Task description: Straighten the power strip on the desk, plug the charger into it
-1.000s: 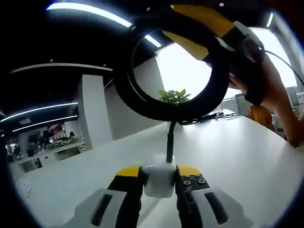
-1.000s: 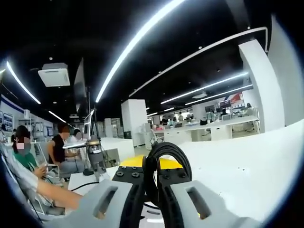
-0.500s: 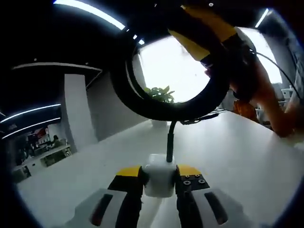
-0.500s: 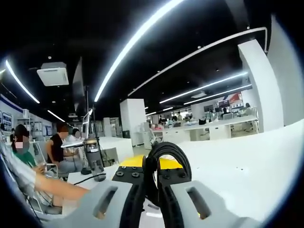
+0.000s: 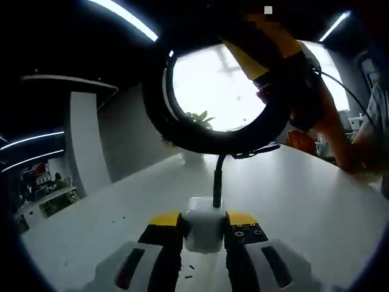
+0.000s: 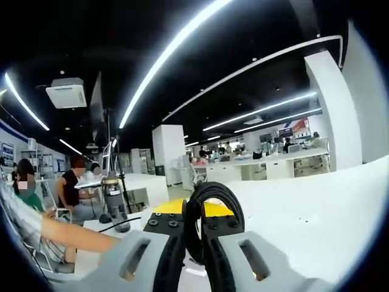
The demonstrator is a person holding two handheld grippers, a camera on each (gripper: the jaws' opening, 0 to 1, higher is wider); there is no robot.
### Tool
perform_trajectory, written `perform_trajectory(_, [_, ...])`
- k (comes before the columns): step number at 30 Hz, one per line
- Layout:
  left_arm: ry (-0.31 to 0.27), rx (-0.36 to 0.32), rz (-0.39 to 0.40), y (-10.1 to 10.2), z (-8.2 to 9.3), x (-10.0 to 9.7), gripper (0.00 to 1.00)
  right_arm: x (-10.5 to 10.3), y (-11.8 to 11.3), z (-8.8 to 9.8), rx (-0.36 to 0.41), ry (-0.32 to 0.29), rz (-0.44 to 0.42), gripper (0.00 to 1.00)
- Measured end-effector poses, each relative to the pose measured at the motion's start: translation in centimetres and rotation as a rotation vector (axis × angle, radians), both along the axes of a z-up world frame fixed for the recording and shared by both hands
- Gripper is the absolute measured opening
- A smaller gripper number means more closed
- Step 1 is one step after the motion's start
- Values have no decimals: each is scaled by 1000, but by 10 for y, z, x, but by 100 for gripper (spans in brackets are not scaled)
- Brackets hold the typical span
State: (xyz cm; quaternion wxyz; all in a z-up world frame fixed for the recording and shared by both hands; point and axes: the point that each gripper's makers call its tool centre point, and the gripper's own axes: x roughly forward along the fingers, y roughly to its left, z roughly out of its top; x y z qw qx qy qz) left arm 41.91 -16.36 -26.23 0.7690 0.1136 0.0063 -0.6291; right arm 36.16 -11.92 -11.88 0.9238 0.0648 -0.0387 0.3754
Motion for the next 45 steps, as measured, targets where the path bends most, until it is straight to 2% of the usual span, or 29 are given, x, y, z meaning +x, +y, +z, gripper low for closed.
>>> perform_trajectory(11, [44, -4, -36, -4, 1, 14, 25, 18, 0, 1, -7, 14, -13, 6])
perform_trajectory(19, [60, -22, -58, -8, -1, 15, 25, 22, 0, -1, -11, 14, -25, 6])
perform_trajectory(35, [32, -8, -82, -15, -6, 18, 25, 24, -7, -6, -24, 15, -39, 6])
perform_trajectory(45, [40, 14, -92, -17, -11, 20, 25, 26, -9, -10, -20, 18, -40, 6])
